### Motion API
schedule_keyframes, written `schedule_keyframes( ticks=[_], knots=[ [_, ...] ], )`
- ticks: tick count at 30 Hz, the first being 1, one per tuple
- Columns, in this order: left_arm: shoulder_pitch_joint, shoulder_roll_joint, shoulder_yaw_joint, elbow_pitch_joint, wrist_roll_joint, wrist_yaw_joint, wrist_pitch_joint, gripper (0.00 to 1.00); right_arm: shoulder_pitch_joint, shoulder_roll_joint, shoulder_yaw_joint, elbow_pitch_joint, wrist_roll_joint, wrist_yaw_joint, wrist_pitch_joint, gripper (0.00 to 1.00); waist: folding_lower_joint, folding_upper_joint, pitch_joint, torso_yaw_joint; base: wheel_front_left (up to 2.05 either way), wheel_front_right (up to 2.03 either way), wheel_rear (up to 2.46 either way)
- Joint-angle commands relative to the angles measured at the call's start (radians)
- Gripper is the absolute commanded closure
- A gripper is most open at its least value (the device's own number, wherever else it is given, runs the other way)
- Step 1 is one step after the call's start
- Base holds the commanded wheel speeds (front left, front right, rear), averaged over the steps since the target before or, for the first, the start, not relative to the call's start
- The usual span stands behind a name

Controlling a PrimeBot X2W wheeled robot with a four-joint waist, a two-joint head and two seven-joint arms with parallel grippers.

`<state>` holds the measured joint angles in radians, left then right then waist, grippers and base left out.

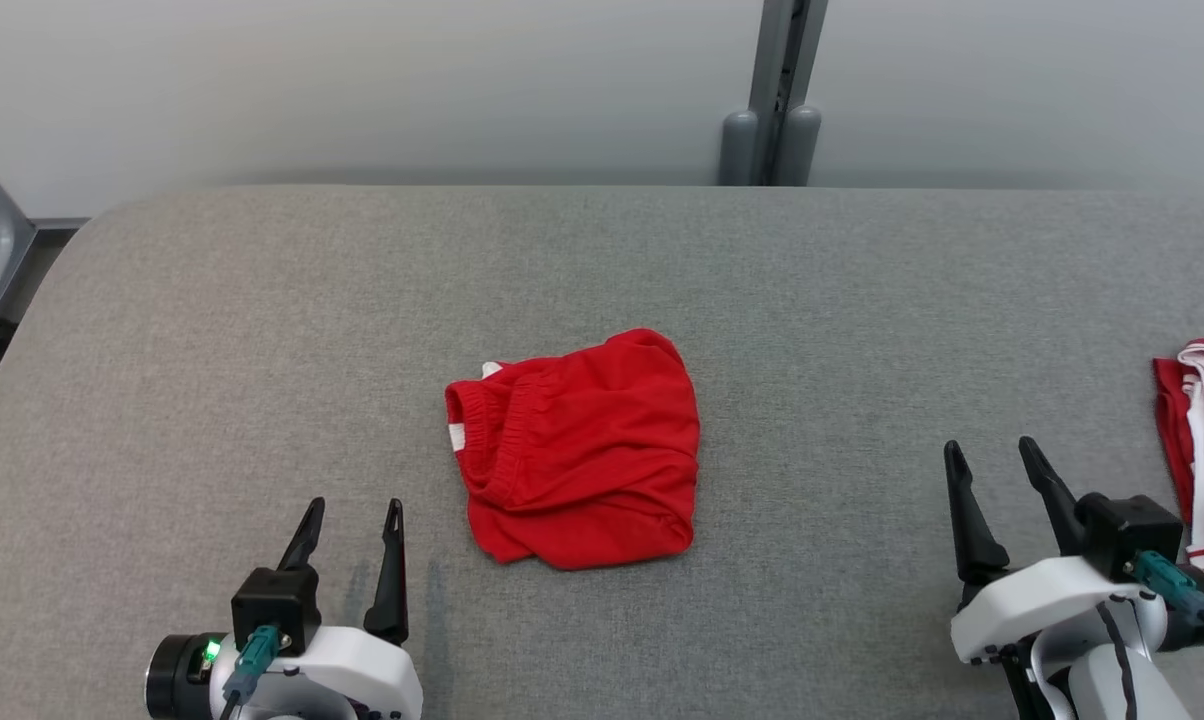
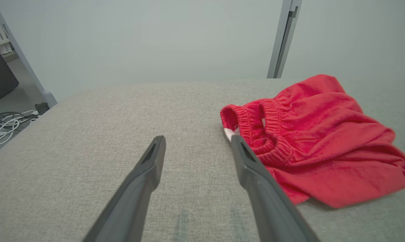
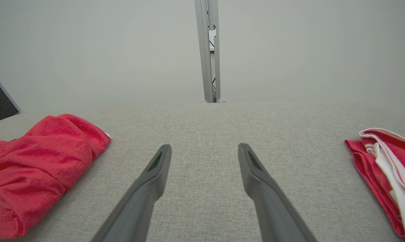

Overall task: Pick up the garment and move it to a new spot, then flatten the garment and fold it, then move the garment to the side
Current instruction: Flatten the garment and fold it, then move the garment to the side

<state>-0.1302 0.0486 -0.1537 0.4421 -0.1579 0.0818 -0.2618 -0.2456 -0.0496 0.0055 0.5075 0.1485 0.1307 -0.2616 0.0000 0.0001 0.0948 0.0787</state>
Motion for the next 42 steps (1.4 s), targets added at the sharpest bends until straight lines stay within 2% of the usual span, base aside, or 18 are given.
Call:
schedule_keyframes(
  ticks=[1, 12, 21, 27, 35, 42],
  knots=[
    [0.026, 0.004, 0.018, -0.014, 0.02, 0.003, -0.004, 0.0, 0.031, -0.004, 0.004, -0.017, -0.003, 0.0, -0.005, 0.0, 0.0, -0.0001, -0.026, -0.028, 0.0, 0.0, 0.0],
    [0.124, 0.005, 0.077, -0.026, 0.059, -0.01, -0.004, 0.0, 0.138, -0.006, 0.048, -0.035, 0.027, 0.0, -0.005, 0.0, 0.0, -0.0001, -0.088, -0.07, 0.0, 0.0, 0.0],
    [0.135, 0.004, 0.072, -0.03, 0.051, -0.018, -0.004, 0.0, 0.134, -0.004, 0.091, -0.022, 0.064, 0.0, -0.004, 0.0, 0.0, -0.0001, -0.082, -0.059, 0.0, 0.0, 0.0],
    [0.1, 0.005, 0.037, -0.03, 0.043, -0.027, -0.004, 0.0, 0.073, -0.004, 0.187, -0.001, 0.137, 0.0, -0.005, 0.0, 0.0, -0.0001, -0.032, -0.011, 0.0, 0.0, 0.0],
    [0.06, 0.004, 0.0, -0.016, 0.038, -0.033, -0.004, 0.0, -0.077, -0.005, 0.345, 0.096, 0.327, 0.0, -0.005, 0.0, 0.0, -0.0001, 0.025, 0.102, 0.0, 0.0, 0.0],
    [0.054, 0.004, -0.007, -0.01, 0.035, -0.037, -0.004, 0.0, -0.174, -0.005, 0.371, 0.204, 0.438, 0.0, -0.005, 0.0, 0.0, -0.0001, 0.057, 0.185, 0.0, 0.0, 0.0]
  ],
)
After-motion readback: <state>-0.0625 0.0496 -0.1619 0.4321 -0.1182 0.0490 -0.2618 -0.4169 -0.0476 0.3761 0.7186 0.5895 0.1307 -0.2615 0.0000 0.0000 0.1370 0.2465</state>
